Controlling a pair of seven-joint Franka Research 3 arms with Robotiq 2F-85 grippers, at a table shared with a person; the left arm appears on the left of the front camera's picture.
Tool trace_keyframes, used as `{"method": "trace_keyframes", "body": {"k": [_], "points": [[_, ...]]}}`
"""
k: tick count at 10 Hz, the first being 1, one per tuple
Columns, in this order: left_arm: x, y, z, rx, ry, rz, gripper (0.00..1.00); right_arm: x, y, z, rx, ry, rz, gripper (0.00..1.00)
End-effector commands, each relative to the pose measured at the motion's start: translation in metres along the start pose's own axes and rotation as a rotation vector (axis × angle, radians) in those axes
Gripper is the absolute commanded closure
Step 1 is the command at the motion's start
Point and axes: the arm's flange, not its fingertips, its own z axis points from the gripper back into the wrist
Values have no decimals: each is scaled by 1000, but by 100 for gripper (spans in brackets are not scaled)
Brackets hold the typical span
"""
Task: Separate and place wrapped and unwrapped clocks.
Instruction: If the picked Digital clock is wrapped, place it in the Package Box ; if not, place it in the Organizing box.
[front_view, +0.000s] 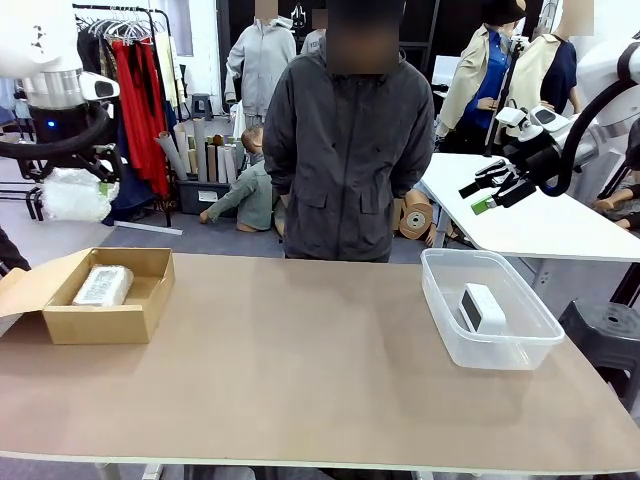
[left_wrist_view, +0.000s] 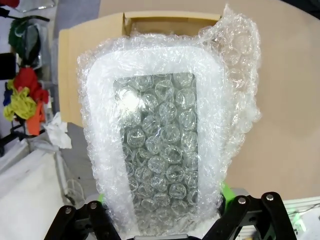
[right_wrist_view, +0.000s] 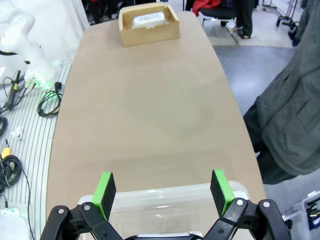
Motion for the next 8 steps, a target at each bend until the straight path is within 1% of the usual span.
{"method": "trace_keyframes", "body": {"k": [1,4,5,6,7,8], "points": [[-1,0,3,18,-13,15,100,2,1,-1,-15,3,3,0],[0,0,0,4,-1,1,100,2,1,-1,-15,3,3,0],[12,7,-13,69,15,-2,100,2,1,-1,-15,3,3,0],[21,5,-25,39,27,-40,100,2,1,-1,-15,3,3,0],[30,4,-42,60,12,-68,100,2,1,-1,-15,3,3,0],[40,3,-57,54,22,-108,100,2,1,-1,-15,3,3,0]]}}
